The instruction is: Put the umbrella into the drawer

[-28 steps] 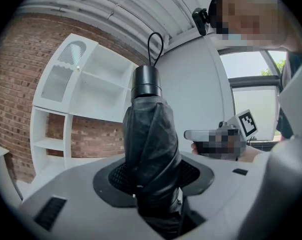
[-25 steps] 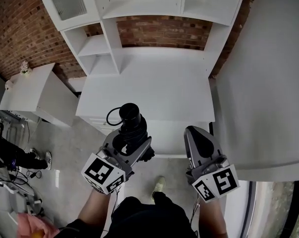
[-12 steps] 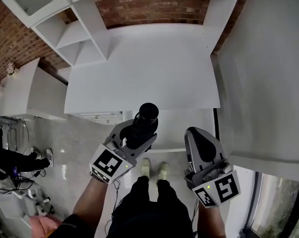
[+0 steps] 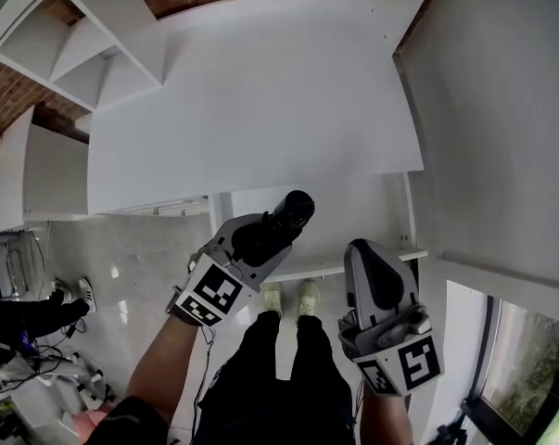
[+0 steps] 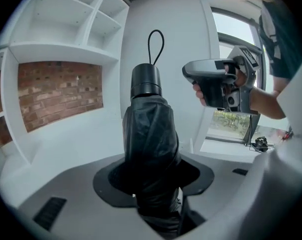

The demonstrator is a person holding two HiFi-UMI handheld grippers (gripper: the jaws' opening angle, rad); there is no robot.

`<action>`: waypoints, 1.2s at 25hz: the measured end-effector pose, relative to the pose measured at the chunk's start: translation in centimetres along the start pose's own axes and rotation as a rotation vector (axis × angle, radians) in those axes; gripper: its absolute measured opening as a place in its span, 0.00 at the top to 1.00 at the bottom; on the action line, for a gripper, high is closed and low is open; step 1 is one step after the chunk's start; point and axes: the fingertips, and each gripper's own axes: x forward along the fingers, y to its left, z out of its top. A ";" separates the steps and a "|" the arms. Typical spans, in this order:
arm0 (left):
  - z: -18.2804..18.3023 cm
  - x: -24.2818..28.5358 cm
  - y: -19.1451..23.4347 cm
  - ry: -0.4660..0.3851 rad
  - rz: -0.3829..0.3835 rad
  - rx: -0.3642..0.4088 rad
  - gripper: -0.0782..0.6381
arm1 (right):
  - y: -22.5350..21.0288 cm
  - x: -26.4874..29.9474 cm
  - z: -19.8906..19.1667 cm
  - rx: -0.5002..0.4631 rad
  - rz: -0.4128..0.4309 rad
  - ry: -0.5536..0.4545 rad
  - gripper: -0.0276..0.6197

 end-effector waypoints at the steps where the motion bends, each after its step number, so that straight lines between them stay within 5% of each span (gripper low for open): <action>1: -0.8 0.6 0.1 0.023 -0.009 0.014 0.60 | -0.3 0.1 -0.5 0.010 -0.009 -0.002 0.95; 11: -7.5 5.7 0.0 0.174 -0.083 0.067 0.60 | -3.3 0.0 -6.4 -0.015 -0.074 0.073 0.95; 30: -17.1 12.9 -2.4 0.468 -0.213 0.241 0.59 | -6.6 0.4 -8.8 0.078 -0.126 0.067 0.95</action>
